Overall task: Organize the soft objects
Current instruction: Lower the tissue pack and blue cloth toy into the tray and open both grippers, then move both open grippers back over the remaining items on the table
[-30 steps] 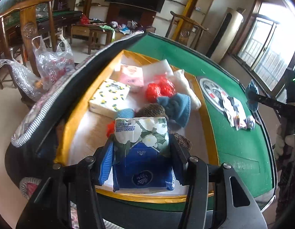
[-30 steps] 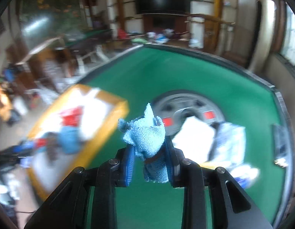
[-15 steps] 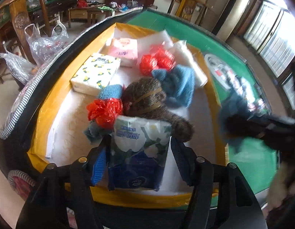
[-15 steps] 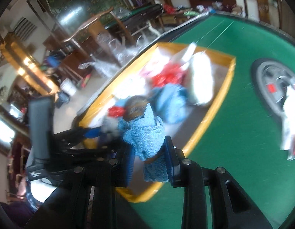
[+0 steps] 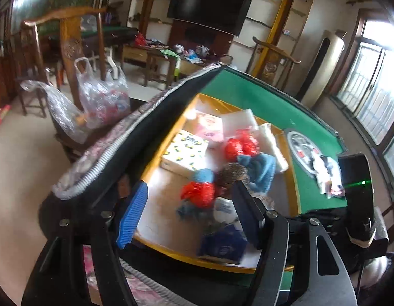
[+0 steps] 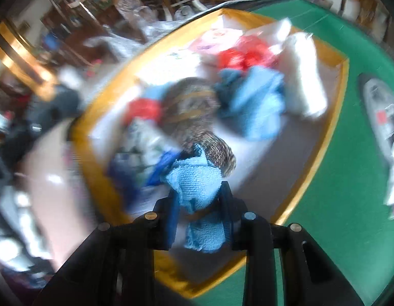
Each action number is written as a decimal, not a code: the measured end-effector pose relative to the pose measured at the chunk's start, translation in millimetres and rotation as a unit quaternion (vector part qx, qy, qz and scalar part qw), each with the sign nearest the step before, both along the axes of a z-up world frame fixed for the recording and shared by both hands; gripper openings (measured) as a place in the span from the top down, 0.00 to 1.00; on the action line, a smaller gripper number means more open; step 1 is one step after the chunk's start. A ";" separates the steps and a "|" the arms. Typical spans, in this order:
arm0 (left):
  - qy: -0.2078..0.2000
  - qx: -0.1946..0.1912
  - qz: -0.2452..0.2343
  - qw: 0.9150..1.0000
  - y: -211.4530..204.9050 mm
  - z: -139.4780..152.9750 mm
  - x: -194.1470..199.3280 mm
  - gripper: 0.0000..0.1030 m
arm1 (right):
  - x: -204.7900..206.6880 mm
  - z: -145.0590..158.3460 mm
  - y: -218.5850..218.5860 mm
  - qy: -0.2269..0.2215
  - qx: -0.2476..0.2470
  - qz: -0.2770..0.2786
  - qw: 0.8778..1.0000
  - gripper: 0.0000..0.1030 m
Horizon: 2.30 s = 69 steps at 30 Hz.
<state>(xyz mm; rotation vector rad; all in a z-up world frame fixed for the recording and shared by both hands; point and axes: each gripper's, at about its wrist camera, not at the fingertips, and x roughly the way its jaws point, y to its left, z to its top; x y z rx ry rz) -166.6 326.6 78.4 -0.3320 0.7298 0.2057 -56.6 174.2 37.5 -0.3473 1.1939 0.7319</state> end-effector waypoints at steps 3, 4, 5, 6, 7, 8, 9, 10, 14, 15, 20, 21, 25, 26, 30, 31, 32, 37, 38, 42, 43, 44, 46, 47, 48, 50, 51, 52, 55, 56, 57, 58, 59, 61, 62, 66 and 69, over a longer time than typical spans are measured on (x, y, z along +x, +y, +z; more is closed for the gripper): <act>0.007 0.038 0.017 0.999 -2.4 -1.1 -0.6 0.35 | -4.1 3.3 0.3 -0.035 -0.018 -0.001 0.999 0.73; 0.009 0.043 0.021 0.999 -1.7 -2.1 -0.6 0.35 | -6.8 5.5 -0.7 -0.031 -0.008 0.001 0.999 0.68; 0.012 0.046 0.024 0.999 -0.8 -2.5 -0.6 0.35 | -10.1 9.1 -3.6 -0.029 0.005 0.003 1.000 0.61; 0.014 0.049 0.027 0.998 -0.4 -2.1 -2.0 0.35 | -13.6 13.3 -8.1 -0.033 0.016 0.003 0.999 0.58; 0.016 0.051 0.029 0.998 0.3 -2.2 -2.6 0.35 | -16.3 17.4 -11.1 -0.041 0.024 0.003 0.999 0.54; 0.017 0.054 0.030 0.998 0.3 -2.5 -2.7 0.35 | -20.2 23.5 -15.1 -0.053 0.032 0.005 0.998 0.52; 0.019 0.056 0.030 0.998 -0.8 -2.5 -3.2 0.35 | -23.0 29.0 -20.2 -0.062 0.040 0.007 0.997 0.52; 0.022 0.061 0.031 0.997 -1.9 -3.0 -2.7 0.35 | -25.9 34.7 -26.3 -0.070 0.047 0.007 0.996 0.52; 0.032 0.070 0.031 0.997 -6.7 -3.8 -0.7 0.35 | -32.2 49.9 -43.9 -0.088 0.079 -0.004 0.993 0.49; 0.034 0.073 0.031 0.996 -8.9 -3.7 -0.2 0.35 | -30.0 51.1 -46.1 -0.089 0.084 -0.007 0.992 0.49; 0.040 0.082 0.020 0.996 -21.2 -4.5 3.2 0.35 | -25.6 49.5 -55.8 -0.091 0.098 -0.016 0.991 0.48; 0.041 0.085 0.019 0.995 -23.8 -4.4 3.6 0.35 | -24.8 48.7 -54.5 -0.092 0.099 -0.016 0.991 0.48; 0.047 0.086 0.019 0.995 -27.1 -5.3 5.0 0.35 | -21.8 48.2 -46.7 -0.073 0.122 -0.003 0.990 0.48; 0.049 0.086 0.022 0.995 -26.4 -5.4 4.4 0.35 | -21.4 46.6 -43.7 -0.066 0.130 0.001 0.989 0.48; 0.050 0.085 0.032 0.995 -18.4 -3.8 -0.2 0.35 | -13.5 35.9 -28.0 -0.035 0.149 0.013 0.988 0.45; 0.049 0.083 0.034 0.995 -16.4 -3.4 -0.9 0.35 | -12.8 33.6 -26.5 -0.030 0.148 0.012 0.988 0.42; 0.048 0.081 0.036 0.995 -14.3 -2.8 -1.9 0.35 | -11.6 32.2 -27.6 -0.025 0.156 0.010 0.987 0.42; 0.033 0.068 0.039 0.996 -7.5 -0.8 -4.6 0.30 | -8.5 38.1 -50.1 -0.006 0.205 -0.001 0.979 0.42; 0.031 0.067 0.037 0.997 -8.6 -0.7 -4.3 0.29 | -8.8 42.2 -57.5 -0.013 0.213 -0.005 0.977 0.42; 0.033 0.082 0.019 0.996 -24.6 -0.9 1.8 0.29 | -8.5 59.6 -93.5 -0.067 0.220 -0.042 0.972 0.42; 0.033 0.089 0.012 0.995 -31.9 -0.6 3.8 0.29 | -8.7 65.0 -101.0 -0.084 0.218 -0.051 0.971 0.42; 0.032 0.094 0.006 0.995 -37.5 -0.2 5.5 0.29 | -9.5 69.8 -111.6 -0.107 0.213 -0.064 0.969 0.42; 0.032 0.102 -0.006 0.994 -48.5 1.1 9.7 0.29 | -11.1 77.6 -130.1 -0.149 0.199 -0.087 0.965 0.42; 0.033 0.105 -0.013 0.994 -54.2 1.6 11.8 0.29 | -11.7 81.5 -141.6 -0.173 0.191 -0.103 0.961 0.40; 0.033 0.108 -0.019 0.993 -59.7 2.3 13.7 0.29 | -10.9 84.4 -150.3 -0.189 0.187 -0.115 0.957 0.37; 0.034 0.117 -0.032 0.992 -72.9 3.5 18.2 0.29 | -6.9 89.4 -173.7 -0.227 0.179 -0.153 0.945 0.26; 0.034 0.120 -0.038 0.991 -78.7 4.1 19.9 0.29 | -3.5 91.0 -186.6 -0.244 0.178 -0.172 0.938 0.25; 0.034 0.124 -0.045 0.991 -86.1 4.8 21.8 0.29 | 0.6 92.3 -196.2 -0.252 0.176 -0.188 0.933 0.25; 0.036 0.134 -0.061 0.988 -103.5 6.8 27.1 0.29 | 20.0 91.7 -232.1 -0.255 0.167 -0.245 0.920 0.25; 0.036 0.135 -0.066 0.988 -108.6 7.2 28.4 0.29 | 27.6 89.6 -245.1 -0.251 0.167 -0.265 0.916 0.25; 0.037 0.138 -0.070 0.987 -113.7 7.7 29.6 0.29 | 34.1 88.5 -256.4 -0.248 0.167 -0.280 0.912 0.25; 0.038 0.143 -0.074 0.986 -119.7 8.1 31.1 0.29 | 40.2 86.9 -266.9 -0.246 0.166 -0.294 0.908 0.25; 0.039 0.145 -0.078 0.986 -123.6 8.4 31.7 0.29 | 46.3 84.3 -278.1 -0.246 0.163 -0.311 0.904 0.25; 0.043 0.147 -0.086 0.984 -133.0 8.6 34.0 0.29 | 55.9 81.4 -295.8 -0.248 0.160 -0.329 0.897 0.25; 0.045 0.149 -0.089 0.984 -136.2 8.6 35.1 0.29 | 60.1 80.6 -303.8 -0.250 0.157 -0.338 0.894 0.25; 0.050 0.135 -0.115 0.983 -150.4 9.5 40.1 0.29 | 74.5 81.1 -332.2 -0.265 0.151 -0.366 0.879 0.25; 0.053 0.103 -0.147 0.982 -161.5 10.9 45.0 0.30 | 82.8 74.7 -350.4 -0.269 0.151 -0.388 0.868 0.25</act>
